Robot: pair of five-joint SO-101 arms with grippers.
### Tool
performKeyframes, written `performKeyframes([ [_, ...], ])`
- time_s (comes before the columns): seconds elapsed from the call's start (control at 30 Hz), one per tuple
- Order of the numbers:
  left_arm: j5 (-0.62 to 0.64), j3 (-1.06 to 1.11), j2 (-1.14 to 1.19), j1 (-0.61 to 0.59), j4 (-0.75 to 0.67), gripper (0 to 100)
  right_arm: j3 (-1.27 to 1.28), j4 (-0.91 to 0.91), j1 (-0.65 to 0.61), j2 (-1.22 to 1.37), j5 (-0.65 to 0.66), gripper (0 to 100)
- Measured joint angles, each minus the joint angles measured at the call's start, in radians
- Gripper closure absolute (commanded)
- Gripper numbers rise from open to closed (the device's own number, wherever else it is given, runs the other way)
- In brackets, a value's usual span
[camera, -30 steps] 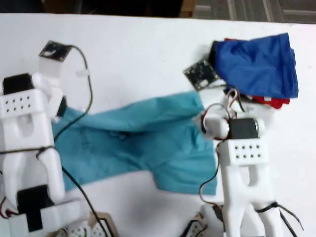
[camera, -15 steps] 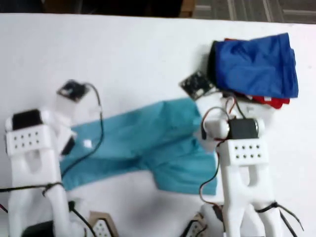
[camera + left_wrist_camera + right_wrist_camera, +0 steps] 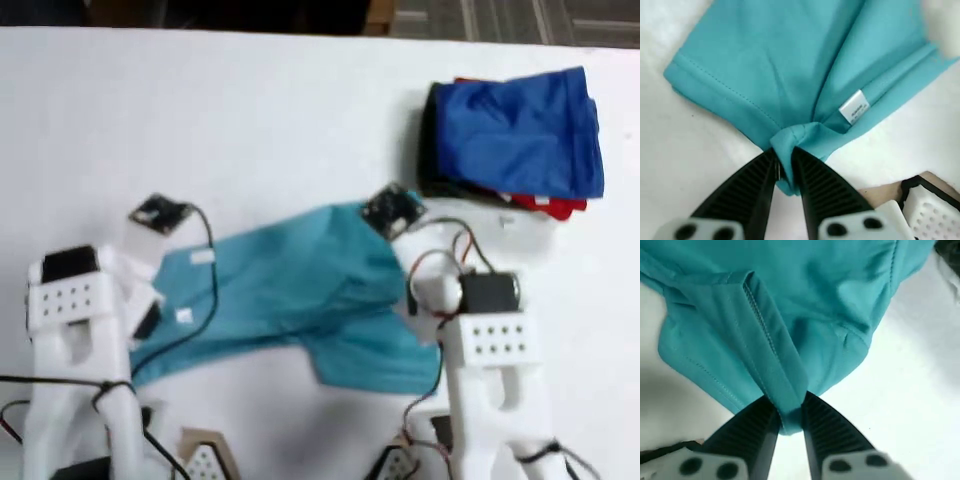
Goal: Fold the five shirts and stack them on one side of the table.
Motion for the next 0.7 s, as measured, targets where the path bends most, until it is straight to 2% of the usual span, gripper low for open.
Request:
performKeyframes([
  [0.13,0.000,0.014,0.000,0.000,-0.003,97,0.097,-0.002,0.002,-0.072,0.000,97.8],
  [0.2,0.000,0.015,0.000,0.000,-0.003,94,0.106,-0.002,0.002,-0.089,0.000,97.2],
  [0.37,0.000,0.015,0.000,-0.002,0.018,83,0.109,-0.002,0.002,-0.101,0.000,86.0],
  [0.47,0.000,-0.041,0.000,0.000,0.058,83,0.089,-0.002,0.002,-0.104,0.000,81.7],
  [0.6,0.000,-0.199,0.000,-0.043,0.101,84,-0.029,-0.002,0.000,-0.104,-0.015,84.1],
  [0.7,0.000,-0.264,0.000,-0.083,0.095,97,-0.115,-0.040,0.000,-0.094,-0.087,92.3],
])
